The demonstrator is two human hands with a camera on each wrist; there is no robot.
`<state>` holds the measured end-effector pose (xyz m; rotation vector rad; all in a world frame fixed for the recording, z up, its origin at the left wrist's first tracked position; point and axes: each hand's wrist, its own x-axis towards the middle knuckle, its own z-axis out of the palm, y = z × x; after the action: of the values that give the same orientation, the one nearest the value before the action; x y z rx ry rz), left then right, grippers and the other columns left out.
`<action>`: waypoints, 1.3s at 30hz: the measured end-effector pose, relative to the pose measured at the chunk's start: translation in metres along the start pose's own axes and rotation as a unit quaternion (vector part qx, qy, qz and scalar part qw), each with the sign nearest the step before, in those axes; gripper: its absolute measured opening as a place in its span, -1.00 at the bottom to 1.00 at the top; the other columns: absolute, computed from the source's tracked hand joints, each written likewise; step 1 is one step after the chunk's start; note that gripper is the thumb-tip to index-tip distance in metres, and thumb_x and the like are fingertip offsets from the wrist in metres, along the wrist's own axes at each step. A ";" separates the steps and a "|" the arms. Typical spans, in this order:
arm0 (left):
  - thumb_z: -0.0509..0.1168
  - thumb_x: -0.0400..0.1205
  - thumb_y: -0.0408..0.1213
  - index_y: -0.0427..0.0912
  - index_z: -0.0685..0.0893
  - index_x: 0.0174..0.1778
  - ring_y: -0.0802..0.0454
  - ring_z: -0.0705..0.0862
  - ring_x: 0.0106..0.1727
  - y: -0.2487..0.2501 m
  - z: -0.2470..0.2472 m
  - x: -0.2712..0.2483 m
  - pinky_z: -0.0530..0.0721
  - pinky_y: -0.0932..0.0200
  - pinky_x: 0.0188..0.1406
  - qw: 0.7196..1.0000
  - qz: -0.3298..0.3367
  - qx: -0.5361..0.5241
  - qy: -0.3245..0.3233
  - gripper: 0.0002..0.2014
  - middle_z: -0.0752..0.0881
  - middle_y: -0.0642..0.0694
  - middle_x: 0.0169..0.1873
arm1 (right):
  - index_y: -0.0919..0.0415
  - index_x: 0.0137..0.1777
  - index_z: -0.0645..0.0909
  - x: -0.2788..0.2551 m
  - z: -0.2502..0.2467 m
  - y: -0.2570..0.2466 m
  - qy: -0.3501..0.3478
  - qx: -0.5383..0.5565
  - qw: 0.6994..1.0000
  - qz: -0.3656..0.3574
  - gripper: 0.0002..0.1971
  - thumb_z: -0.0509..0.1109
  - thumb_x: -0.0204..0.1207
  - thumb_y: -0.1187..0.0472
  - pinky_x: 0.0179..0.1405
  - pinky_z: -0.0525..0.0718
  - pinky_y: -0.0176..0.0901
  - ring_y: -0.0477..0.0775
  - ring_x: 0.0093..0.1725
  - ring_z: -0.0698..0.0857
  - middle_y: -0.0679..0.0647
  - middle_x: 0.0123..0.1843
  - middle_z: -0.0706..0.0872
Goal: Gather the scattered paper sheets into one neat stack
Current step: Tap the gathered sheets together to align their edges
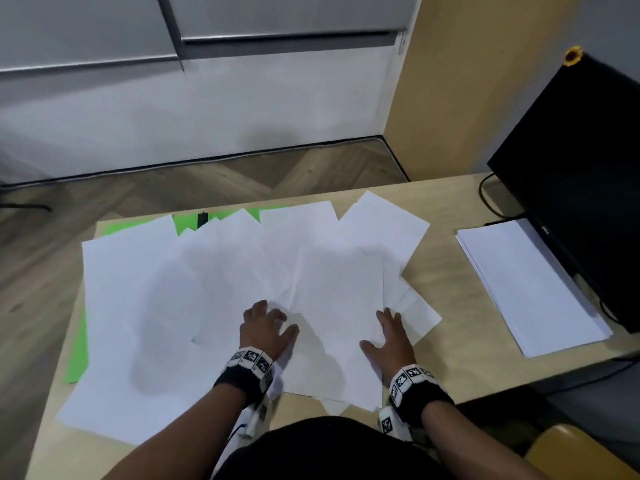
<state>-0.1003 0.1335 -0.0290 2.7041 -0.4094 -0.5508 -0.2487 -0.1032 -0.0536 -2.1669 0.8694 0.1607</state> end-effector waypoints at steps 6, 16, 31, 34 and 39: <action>0.35 0.46 0.27 -0.11 0.30 0.56 -0.21 0.31 0.45 0.014 0.005 -0.002 0.53 -0.01 0.17 0.997 -0.065 -0.024 -0.028 -0.17 0.41 -0.13 0.42 | 0.00 0.66 0.27 0.003 0.001 -0.002 -0.035 -0.040 0.998 -0.017 -0.19 0.53 0.43 0.17 0.67 0.05 -0.12 -0.01 0.74 -0.17 -0.12 0.74 0.12; 0.30 0.49 0.32 -0.10 0.40 0.48 -0.15 0.49 0.39 0.009 0.009 -0.012 0.48 -0.01 0.34 0.994 -0.090 -0.060 -0.018 -0.25 0.52 -0.13 0.35 | -0.03 0.67 0.20 0.007 0.004 -0.022 -0.049 -0.208 0.975 -0.053 -0.21 0.43 0.44 0.03 0.70 -0.13 0.10 0.15 0.74 -0.14 -0.03 0.75 0.11; 0.31 0.60 -0.18 -0.11 0.48 0.42 -0.24 0.68 0.19 -0.015 -0.004 -0.017 0.60 0.07 0.12 0.978 -0.096 -0.187 0.002 -0.56 0.71 -0.19 0.20 | -0.11 0.67 0.21 0.005 0.016 -0.037 -0.127 -0.066 0.983 -0.117 -0.15 0.53 0.41 0.14 0.63 0.21 -0.20 -0.12 0.69 0.17 -0.16 0.67 0.30; 0.34 0.59 -0.24 -0.17 0.59 0.36 -0.22 0.71 0.15 -0.017 -0.007 -0.018 0.53 0.21 -0.03 0.972 -0.107 -0.209 -0.018 -0.61 0.75 -0.22 0.15 | -0.02 0.62 0.34 0.007 0.015 -0.034 -0.021 -0.003 0.994 -0.105 -0.23 0.55 0.40 0.18 0.60 0.32 -0.09 -0.03 0.61 0.35 -0.05 0.59 0.43; 0.33 0.51 -0.26 -0.13 0.69 -0.06 -0.16 0.70 -0.17 -0.025 -0.011 -0.024 0.65 0.16 -0.17 0.954 -0.165 -0.250 -0.011 -0.87 0.75 -0.18 -0.17 | 0.08 0.66 0.25 0.017 -0.001 -0.035 0.046 0.022 0.997 0.052 -0.16 0.53 0.42 -0.01 0.55 0.36 -0.01 0.12 0.60 0.35 0.11 0.62 0.40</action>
<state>-0.1118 0.1675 -0.0215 2.2775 0.1689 -0.6691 -0.2136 -0.0970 -0.0373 -2.1020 1.0306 0.0923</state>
